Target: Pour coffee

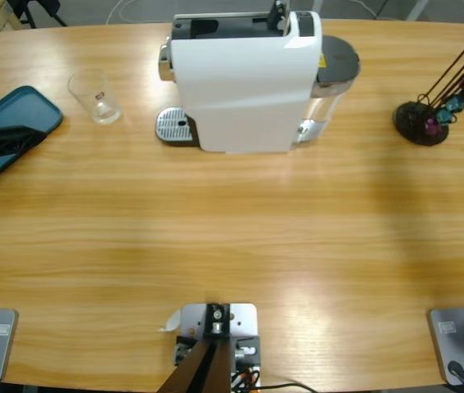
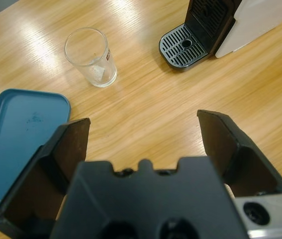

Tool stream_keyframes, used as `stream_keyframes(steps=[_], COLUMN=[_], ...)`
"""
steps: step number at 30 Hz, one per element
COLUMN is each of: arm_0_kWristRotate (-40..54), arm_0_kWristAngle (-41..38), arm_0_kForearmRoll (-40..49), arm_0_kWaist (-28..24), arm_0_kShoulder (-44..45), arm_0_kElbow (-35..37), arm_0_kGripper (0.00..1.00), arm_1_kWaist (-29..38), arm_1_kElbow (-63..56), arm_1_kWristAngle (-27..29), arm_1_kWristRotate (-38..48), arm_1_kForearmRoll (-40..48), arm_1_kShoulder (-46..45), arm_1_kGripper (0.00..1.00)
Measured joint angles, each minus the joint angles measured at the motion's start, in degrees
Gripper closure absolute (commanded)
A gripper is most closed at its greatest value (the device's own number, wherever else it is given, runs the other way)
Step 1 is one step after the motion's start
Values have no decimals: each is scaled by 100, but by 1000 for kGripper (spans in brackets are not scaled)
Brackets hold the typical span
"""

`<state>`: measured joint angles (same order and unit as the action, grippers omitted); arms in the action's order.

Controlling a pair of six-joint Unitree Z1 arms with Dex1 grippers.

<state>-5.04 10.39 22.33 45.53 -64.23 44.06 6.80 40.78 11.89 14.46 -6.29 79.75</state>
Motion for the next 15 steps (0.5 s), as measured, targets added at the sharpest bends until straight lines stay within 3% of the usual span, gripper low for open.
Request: stream_keyframes(steps=[15], arm_0_kWristRotate=[0], arm_0_kWristAngle=[0], arm_0_kForearmRoll=[-7], arm_0_kWaist=[0], arm_0_kShoulder=[0], arm_0_kElbow=[0], arm_0_kGripper=[69], arm_1_kWaist=[0], arm_1_kElbow=[1303], arm_1_kWristAngle=[87], arm_1_kWristRotate=[-142], arm_1_kForearmRoll=[-1362], arm_1_kShoulder=[-535], arm_1_kGripper=[1000])
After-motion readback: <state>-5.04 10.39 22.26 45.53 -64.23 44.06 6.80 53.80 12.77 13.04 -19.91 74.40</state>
